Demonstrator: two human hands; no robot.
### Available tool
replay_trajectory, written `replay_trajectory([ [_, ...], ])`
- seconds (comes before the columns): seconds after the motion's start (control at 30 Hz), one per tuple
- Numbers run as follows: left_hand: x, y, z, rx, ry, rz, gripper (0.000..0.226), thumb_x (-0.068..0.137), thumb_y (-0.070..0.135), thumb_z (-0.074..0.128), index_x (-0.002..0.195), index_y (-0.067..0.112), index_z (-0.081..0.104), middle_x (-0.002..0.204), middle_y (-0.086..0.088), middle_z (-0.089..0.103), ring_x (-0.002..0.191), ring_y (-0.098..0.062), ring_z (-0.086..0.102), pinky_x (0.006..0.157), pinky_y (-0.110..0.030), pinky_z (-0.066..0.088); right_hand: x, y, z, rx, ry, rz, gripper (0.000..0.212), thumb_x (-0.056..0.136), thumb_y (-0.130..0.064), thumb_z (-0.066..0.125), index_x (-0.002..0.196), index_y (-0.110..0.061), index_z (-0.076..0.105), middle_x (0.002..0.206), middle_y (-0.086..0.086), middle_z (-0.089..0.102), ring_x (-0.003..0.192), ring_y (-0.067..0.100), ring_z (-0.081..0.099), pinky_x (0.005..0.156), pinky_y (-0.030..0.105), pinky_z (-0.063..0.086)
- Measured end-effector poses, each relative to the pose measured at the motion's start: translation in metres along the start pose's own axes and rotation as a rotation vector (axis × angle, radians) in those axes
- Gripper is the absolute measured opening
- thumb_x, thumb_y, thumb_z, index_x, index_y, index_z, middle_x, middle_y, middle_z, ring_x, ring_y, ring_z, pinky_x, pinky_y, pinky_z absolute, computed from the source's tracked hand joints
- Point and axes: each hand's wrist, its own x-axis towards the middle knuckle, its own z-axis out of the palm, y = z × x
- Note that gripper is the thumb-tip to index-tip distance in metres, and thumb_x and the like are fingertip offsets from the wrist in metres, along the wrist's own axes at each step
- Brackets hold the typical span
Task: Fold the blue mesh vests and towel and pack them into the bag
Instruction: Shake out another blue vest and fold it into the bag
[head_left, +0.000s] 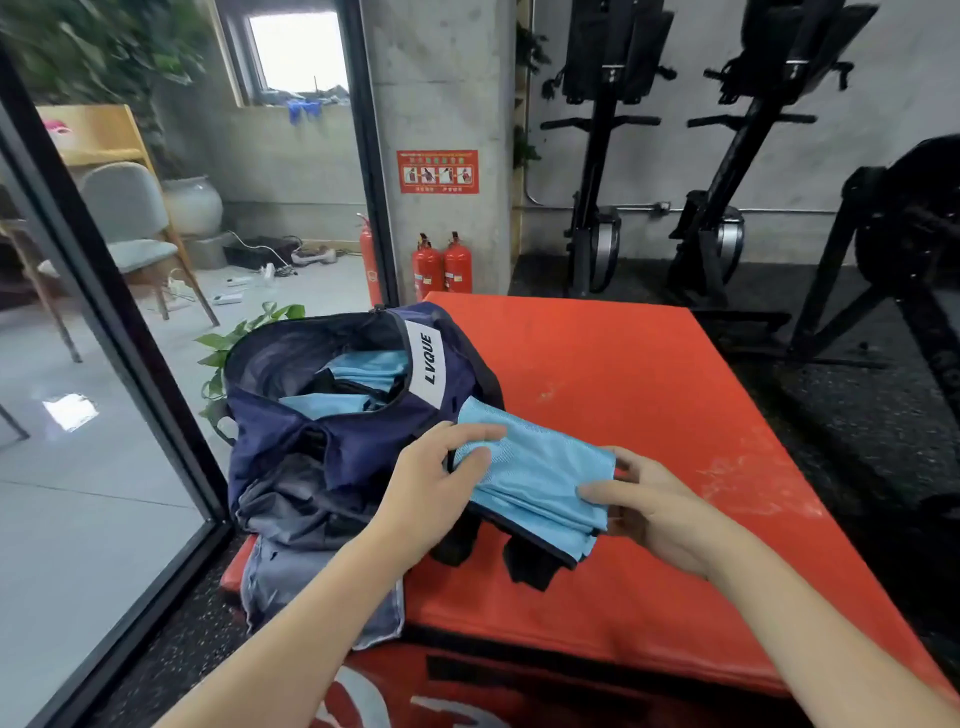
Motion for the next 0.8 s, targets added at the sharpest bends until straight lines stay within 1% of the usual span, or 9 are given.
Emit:
replay_trajectory([
  [0.1, -0.011, -0.001, -0.025, 0.004, 0.029, -0.005, 0.046, 0.089, 0.006, 0.057, 0.112, 0.044, 0.068, 0.110, 0.009, 0.065, 0.068, -0.022, 0.047, 0.070, -0.025, 0.046, 0.006, -0.006, 0.033, 0.059, 0.158, -0.130, 0.056, 0.076, -0.010, 0.084, 0.122, -0.013, 0.053, 0.096, 0.011, 0.073, 0.076, 0.025, 0.069, 0.058, 0.035, 0.056],
  [0.2, -0.017, -0.011, -0.045, 0.008, 0.115, -0.015, 0.051, 0.089, 0.004, 0.056, 0.113, 0.048, 0.065, 0.115, 0.008, 0.064, 0.078, -0.019, 0.053, 0.074, -0.014, 0.043, 0.019, -0.011, 0.065, -0.126, 0.347, -0.272, 0.041, 0.083, -0.021, 0.079, 0.106, -0.028, 0.046, 0.084, 0.005, 0.063, 0.066, 0.015, 0.064, 0.055, 0.042, 0.058],
  [0.27, -0.019, -0.017, -0.060, 0.008, 0.228, -0.008, 0.050, 0.089, 0.003, 0.058, 0.109, 0.048, 0.067, 0.113, 0.007, 0.066, 0.088, -0.015, 0.056, 0.077, -0.010, 0.041, 0.028, -0.019, 0.088, -0.262, 0.379, -0.398, 0.035, 0.083, -0.024, 0.078, 0.092, -0.026, 0.045, 0.079, 0.000, 0.055, 0.066, 0.012, 0.055, 0.063, 0.044, 0.057],
  [0.33, -0.018, -0.021, -0.080, -0.013, 0.345, -0.006, 0.045, 0.089, 0.005, 0.061, 0.102, 0.047, 0.071, 0.110, 0.009, 0.068, 0.076, -0.010, 0.056, 0.069, -0.011, 0.043, 0.037, -0.035, 0.113, -0.345, 0.386, -0.520, 0.031, 0.085, -0.018, 0.075, 0.083, -0.017, 0.044, 0.071, -0.006, 0.047, 0.062, 0.006, 0.043, 0.062, 0.028, 0.046],
  [0.43, -0.010, -0.027, -0.120, -0.027, 0.459, -0.039, 0.032, 0.091, 0.013, 0.065, 0.092, 0.043, 0.075, 0.104, 0.013, 0.070, 0.073, -0.015, 0.059, 0.069, -0.025, 0.049, 0.054, -0.062, 0.153, -0.427, 0.319, -0.626, 0.032, 0.089, -0.008, 0.069, 0.073, -0.016, 0.042, 0.062, -0.008, 0.042, 0.058, 0.008, 0.036, 0.056, 0.023, 0.031],
  [0.5, 0.003, -0.026, -0.149, 0.026, 0.479, -0.075, 0.024, 0.091, 0.017, 0.066, 0.091, 0.039, 0.076, 0.091, 0.018, 0.071, 0.066, -0.009, 0.059, 0.066, -0.019, 0.047, 0.071, -0.075, 0.175, -0.442, 0.277, -0.613, 0.028, 0.091, -0.003, 0.064, 0.072, -0.016, 0.048, 0.059, -0.013, 0.049, 0.056, 0.006, 0.041, 0.056, 0.020, 0.033],
  [0.6, 0.033, -0.023, -0.186, 0.165, 0.464, -0.142, 0.017, 0.092, 0.023, 0.065, 0.092, 0.036, 0.076, 0.080, 0.019, 0.064, 0.052, 0.002, 0.050, 0.058, -0.011, 0.036, 0.099, -0.088, 0.205, -0.439, 0.254, -0.527, 0.025, 0.094, 0.000, 0.055, 0.085, -0.019, 0.069, 0.080, -0.004, 0.066, 0.058, 0.007, 0.054, 0.055, 0.018, 0.039],
  [0.7, 0.066, -0.028, -0.210, 0.296, 0.373, -0.207, 0.019, 0.093, 0.025, 0.059, 0.097, 0.033, 0.076, 0.064, 0.014, 0.060, 0.039, -0.004, 0.043, 0.042, -0.014, 0.031, 0.134, -0.095, 0.232, -0.350, 0.272, -0.341, 0.022, 0.093, -0.007, 0.050, 0.090, -0.007, 0.072, 0.074, 0.000, 0.056, 0.056, 0.012, 0.045, 0.056, 0.024, 0.035],
  [0.8, 0.098, -0.040, -0.221, 0.428, 0.223, -0.278, 0.026, 0.094, 0.027, 0.054, 0.112, 0.028, 0.072, 0.099, 0.008, 0.067, 0.067, -0.010, 0.060, 0.054, -0.015, 0.040, 0.166, -0.097, 0.251, -0.256, 0.256, -0.132, 0.022, 0.092, -0.009, 0.050, 0.071, -0.010, 0.056, 0.072, 0.002, 0.050, 0.068, 0.022, 0.046, 0.064, 0.032, 0.037],
])
